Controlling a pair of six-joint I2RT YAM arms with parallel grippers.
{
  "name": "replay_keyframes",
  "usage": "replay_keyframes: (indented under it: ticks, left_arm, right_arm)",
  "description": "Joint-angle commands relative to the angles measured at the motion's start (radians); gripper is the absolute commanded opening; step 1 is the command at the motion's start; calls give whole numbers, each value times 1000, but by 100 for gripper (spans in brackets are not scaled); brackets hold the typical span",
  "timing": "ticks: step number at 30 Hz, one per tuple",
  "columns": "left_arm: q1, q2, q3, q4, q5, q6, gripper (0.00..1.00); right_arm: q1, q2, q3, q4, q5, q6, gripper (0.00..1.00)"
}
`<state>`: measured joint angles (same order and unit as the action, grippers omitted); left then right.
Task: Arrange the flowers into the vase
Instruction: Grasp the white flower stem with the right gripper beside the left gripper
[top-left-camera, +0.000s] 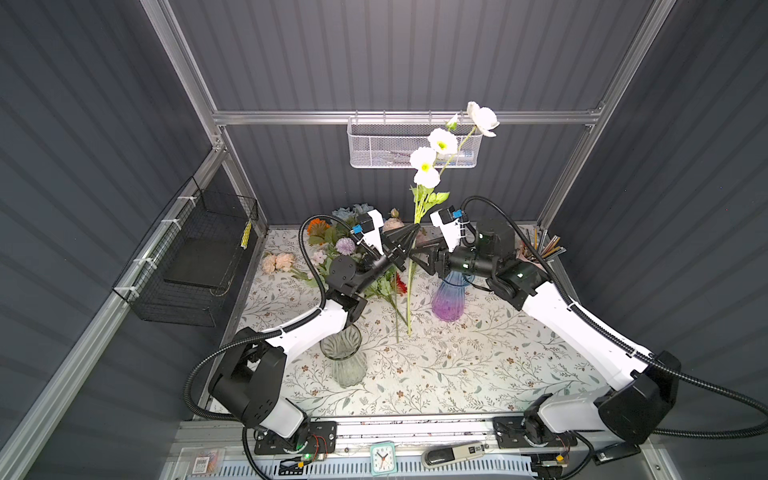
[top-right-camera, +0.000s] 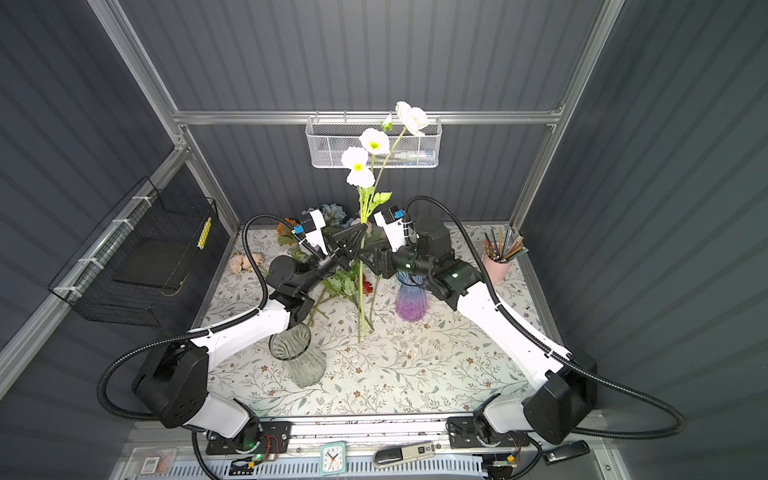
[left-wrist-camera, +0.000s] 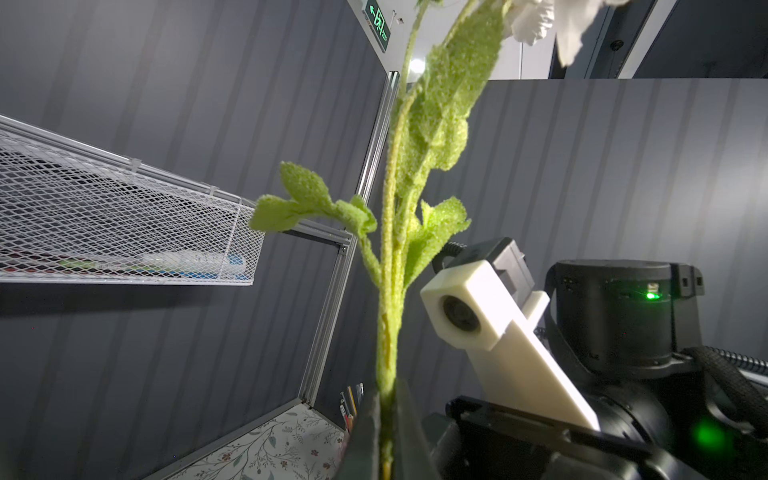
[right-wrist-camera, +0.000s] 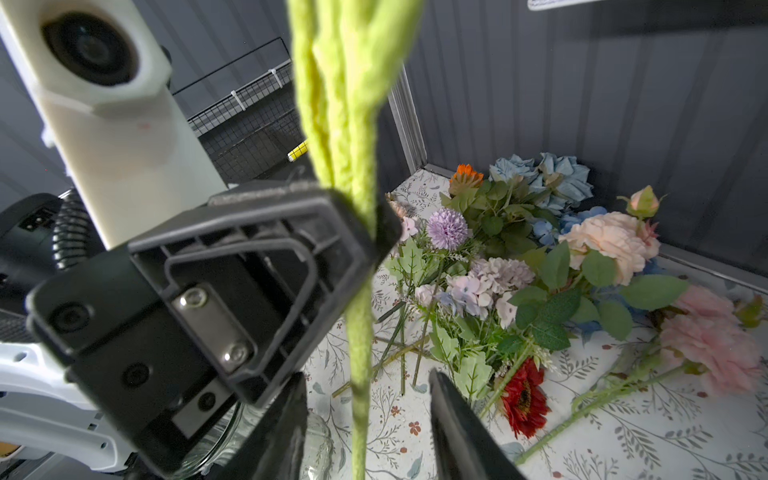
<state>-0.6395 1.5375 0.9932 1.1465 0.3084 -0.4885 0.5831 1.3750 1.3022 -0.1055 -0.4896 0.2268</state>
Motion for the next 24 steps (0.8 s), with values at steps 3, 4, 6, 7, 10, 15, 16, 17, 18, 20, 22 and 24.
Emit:
replay_keyframes:
  ticks: [3,4,6,7,10,15,16,17,18,20,22,24]
  left_arm:
    - [-8,33,50,67,53,-24,0]
    - [-9,39,55,77,64,-39,0]
    - [-9,46,58,90,73,-67,0]
    - [-11,48,59,95,79,-76,0]
    - [-12,45,56,97,82,-90,0]
    - [-9,37,54,65,58,-117,88]
    - [-4,36,57,43,46,-128,99]
    - [8,38,65,19,49,-148,100]
    - [22,43,70,9,56,-177,100]
    - [73,68,65,48,81,-271,100]
    - [133,98,47,123,102,-382,100]
    - [195,137,30,218,127,-496,100]
  right_arm:
    - [-10,-6,-13,49,-16,11,37]
    - [-12,4,-11,58,-19,12,32]
    - [-17,22,-8,71,-23,17,24]
    - [-19,31,-4,74,-28,19,19]
    - [-24,42,2,75,-42,23,4]
    - [-41,13,-10,67,-35,29,0]
    - [-48,3,-12,62,-33,28,0]
    - [-57,-7,-10,55,-31,26,0]
    - [-65,-19,-9,46,-24,23,0]
    - [-87,-43,4,16,-6,8,0]
    - [-110,-66,23,-20,28,-9,0]
    - [-143,-85,47,-62,70,-29,0]
